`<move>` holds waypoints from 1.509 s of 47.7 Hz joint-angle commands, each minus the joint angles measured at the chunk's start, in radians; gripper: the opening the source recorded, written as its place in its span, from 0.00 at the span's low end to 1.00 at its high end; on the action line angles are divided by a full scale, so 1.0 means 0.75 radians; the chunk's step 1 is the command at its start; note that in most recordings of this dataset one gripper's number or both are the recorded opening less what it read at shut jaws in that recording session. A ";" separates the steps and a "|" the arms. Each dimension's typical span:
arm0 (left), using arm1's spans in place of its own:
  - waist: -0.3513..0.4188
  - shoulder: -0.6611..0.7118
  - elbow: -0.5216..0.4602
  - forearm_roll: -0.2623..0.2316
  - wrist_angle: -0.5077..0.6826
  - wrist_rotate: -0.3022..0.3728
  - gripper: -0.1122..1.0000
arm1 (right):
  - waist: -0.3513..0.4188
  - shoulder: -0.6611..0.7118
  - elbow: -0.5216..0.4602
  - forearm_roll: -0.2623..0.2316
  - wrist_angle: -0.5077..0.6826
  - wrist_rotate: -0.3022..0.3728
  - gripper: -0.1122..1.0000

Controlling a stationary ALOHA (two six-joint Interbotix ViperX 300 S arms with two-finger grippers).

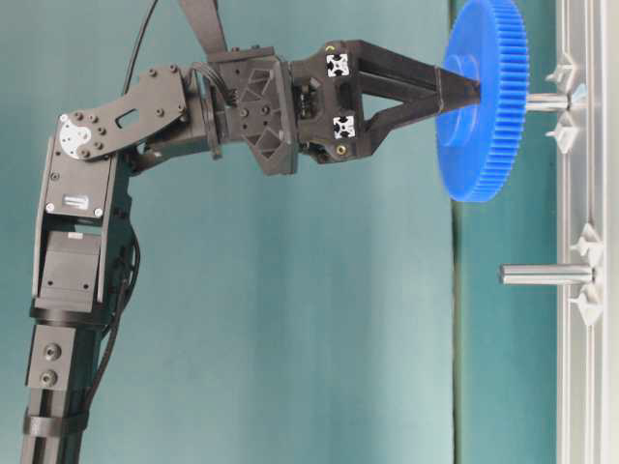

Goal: Find the location of the shaft and insert the large gear.
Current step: 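Align the gear's bore with the shaft and lower it with the left gripper, then open the left gripper to release the gear on the shaft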

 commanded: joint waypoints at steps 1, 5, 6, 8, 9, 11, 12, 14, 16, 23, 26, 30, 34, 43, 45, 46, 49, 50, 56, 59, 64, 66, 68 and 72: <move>0.033 -0.031 -0.025 0.006 -0.008 0.004 0.73 | -0.002 0.008 -0.014 -0.002 -0.006 0.014 0.07; 0.039 -0.029 -0.025 0.006 -0.008 0.004 0.73 | 0.000 0.008 -0.014 -0.002 -0.006 0.014 0.07; 0.045 -0.029 -0.025 0.006 -0.008 0.004 0.73 | -0.002 0.008 -0.014 -0.002 -0.006 0.014 0.07; 0.049 -0.029 -0.025 0.006 -0.008 0.002 0.73 | -0.002 0.008 -0.016 -0.002 -0.004 0.014 0.07; 0.051 -0.031 -0.025 0.006 -0.008 0.002 0.73 | -0.002 0.008 -0.014 -0.002 -0.004 0.014 0.07; 0.055 -0.031 -0.025 0.006 -0.008 0.002 0.73 | -0.002 0.008 -0.014 -0.002 -0.006 0.014 0.07; 0.055 -0.031 -0.025 0.006 -0.008 0.002 0.73 | -0.002 0.008 -0.014 -0.002 -0.006 0.014 0.07; 0.057 -0.033 -0.025 0.006 -0.008 0.000 0.73 | -0.002 0.008 -0.016 -0.002 -0.006 0.014 0.07; 0.057 -0.033 -0.025 0.006 -0.008 0.002 0.73 | -0.002 0.008 -0.016 -0.002 -0.006 0.014 0.07; 0.053 -0.033 -0.022 0.006 -0.004 0.002 0.73 | -0.002 0.008 -0.014 -0.002 -0.004 0.014 0.07; 0.051 -0.033 -0.020 0.004 -0.004 0.002 0.73 | -0.002 0.008 -0.016 -0.002 -0.004 0.014 0.07; 0.051 -0.033 -0.020 0.006 -0.004 0.000 0.73 | -0.002 0.008 -0.016 -0.002 -0.006 0.014 0.07; 0.049 -0.035 -0.022 0.006 0.000 0.000 0.73 | -0.002 0.008 -0.016 -0.002 -0.006 0.014 0.07; 0.047 -0.033 -0.020 0.006 0.002 0.000 0.73 | -0.002 0.008 -0.016 -0.002 -0.006 0.014 0.07; 0.047 -0.033 -0.022 0.006 0.002 -0.004 0.73 | -0.002 0.008 -0.016 -0.002 -0.004 0.014 0.07; 0.047 -0.033 -0.020 0.006 0.002 -0.006 0.73 | -0.002 0.008 -0.016 -0.002 -0.004 0.014 0.07; 0.047 -0.033 -0.022 0.006 0.004 -0.006 0.73 | -0.002 0.008 -0.016 -0.002 -0.006 0.014 0.07; 0.047 -0.033 -0.022 0.004 0.004 -0.006 0.73 | -0.002 0.008 -0.016 -0.002 -0.006 0.014 0.07; 0.047 -0.035 -0.025 0.006 0.004 -0.004 0.73 | -0.002 0.008 -0.016 0.000 -0.004 0.014 0.07; 0.045 -0.037 -0.025 0.006 0.004 -0.002 0.73 | 0.000 0.008 -0.016 -0.002 0.000 0.014 0.07; 0.043 -0.035 -0.025 0.006 0.000 -0.008 0.73 | -0.002 0.008 -0.020 -0.002 0.018 0.016 0.07; 0.043 -0.033 -0.025 0.004 0.000 -0.008 0.73 | -0.002 0.006 -0.022 -0.002 0.022 0.016 0.07; 0.041 -0.033 -0.025 0.004 0.000 -0.008 0.73 | 0.000 0.004 -0.025 -0.002 0.027 0.014 0.07; 0.041 -0.033 -0.025 0.006 0.000 -0.008 0.73 | -0.002 -0.008 -0.027 -0.002 0.035 0.016 0.07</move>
